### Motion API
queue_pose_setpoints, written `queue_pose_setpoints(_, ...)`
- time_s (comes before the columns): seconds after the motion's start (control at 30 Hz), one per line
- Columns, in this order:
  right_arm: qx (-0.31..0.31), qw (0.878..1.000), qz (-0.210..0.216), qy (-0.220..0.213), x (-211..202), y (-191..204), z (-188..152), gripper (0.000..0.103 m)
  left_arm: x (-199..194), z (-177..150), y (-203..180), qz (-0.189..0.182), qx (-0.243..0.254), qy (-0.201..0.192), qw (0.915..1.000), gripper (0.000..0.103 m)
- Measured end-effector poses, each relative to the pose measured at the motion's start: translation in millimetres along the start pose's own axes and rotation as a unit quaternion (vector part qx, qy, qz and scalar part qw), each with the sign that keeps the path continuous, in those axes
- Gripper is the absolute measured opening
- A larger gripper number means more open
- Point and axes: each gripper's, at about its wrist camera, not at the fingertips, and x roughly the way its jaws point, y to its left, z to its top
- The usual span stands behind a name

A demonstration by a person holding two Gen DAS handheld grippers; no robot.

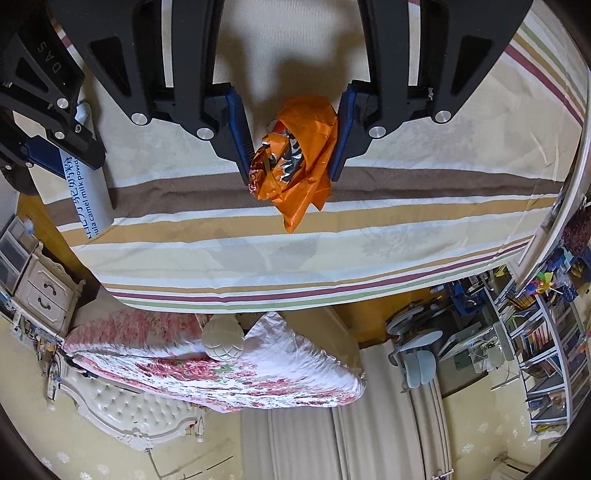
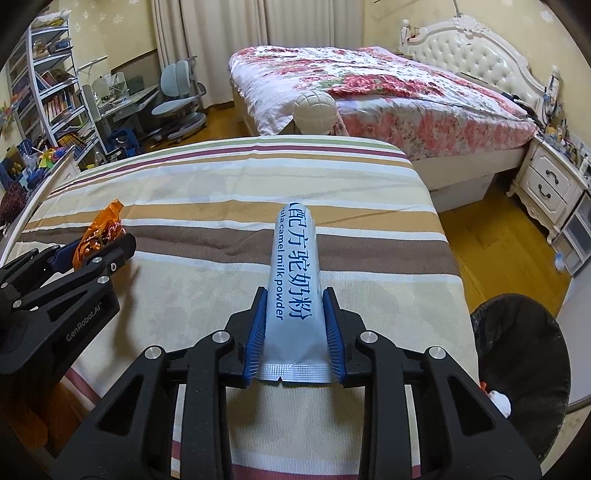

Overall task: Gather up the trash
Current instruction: 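Grasp the small orange snack bag with the left tool while the right tool holds the packet, then carry the orange bag and milk packet over the bin and open both tools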

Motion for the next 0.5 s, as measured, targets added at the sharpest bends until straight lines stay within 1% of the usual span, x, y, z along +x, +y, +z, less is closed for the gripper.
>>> queue_pose_setpoints(0.5, -0.002, 1.000, -0.003, -0.022, -50, -7, -33, 0.029, -46, -34, -6, -0.016, -0.012, -0.022, 0.9995, 0.040)
